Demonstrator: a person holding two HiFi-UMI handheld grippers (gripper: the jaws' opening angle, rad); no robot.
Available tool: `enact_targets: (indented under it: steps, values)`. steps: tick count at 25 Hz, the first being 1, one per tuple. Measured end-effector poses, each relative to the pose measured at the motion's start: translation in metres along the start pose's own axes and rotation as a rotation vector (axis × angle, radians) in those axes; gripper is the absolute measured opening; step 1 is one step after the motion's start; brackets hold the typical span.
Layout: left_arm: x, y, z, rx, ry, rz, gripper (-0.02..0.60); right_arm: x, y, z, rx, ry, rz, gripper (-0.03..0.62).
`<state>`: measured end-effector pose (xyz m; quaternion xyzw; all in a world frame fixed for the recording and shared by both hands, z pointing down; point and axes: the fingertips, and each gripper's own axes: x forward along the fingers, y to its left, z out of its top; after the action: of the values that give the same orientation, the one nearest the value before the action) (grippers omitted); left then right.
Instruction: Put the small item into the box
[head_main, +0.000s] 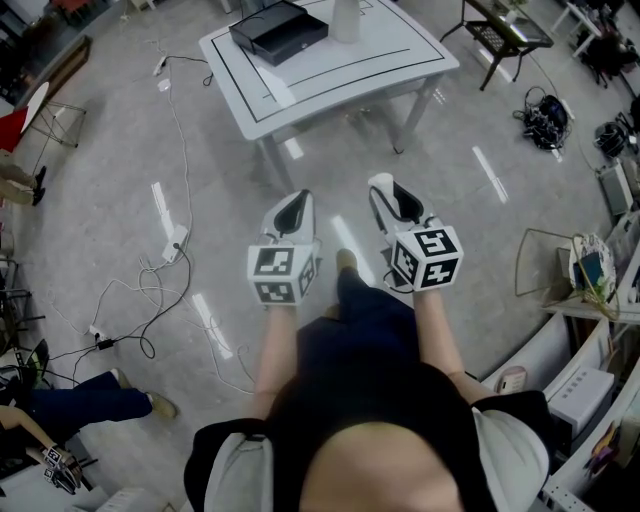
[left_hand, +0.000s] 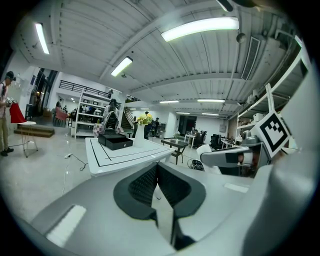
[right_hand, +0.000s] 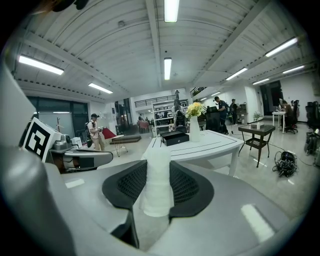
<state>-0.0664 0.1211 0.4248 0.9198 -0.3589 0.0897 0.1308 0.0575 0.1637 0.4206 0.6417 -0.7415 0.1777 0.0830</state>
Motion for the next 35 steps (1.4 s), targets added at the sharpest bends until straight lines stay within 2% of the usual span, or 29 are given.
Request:
enact_targets:
  steps: [7, 19, 35]
  values:
    - [0.016, 0.012, 0.006, 0.006, 0.01, -0.001, 0.009, 0.025, -0.006, 0.01, 0.001, 0.002, 0.013, 0.138]
    - [0.061, 0.029, 0.02, 0.001, 0.016, 0.006, 0.008, 0.062, -0.04, 0.027, 0.018, 0.008, 0.0, 0.138]
    - [0.116, 0.034, 0.032, 0.012, 0.017, 0.037, 0.009, 0.104, -0.076, 0.046, 0.001, 0.007, 0.056, 0.138]
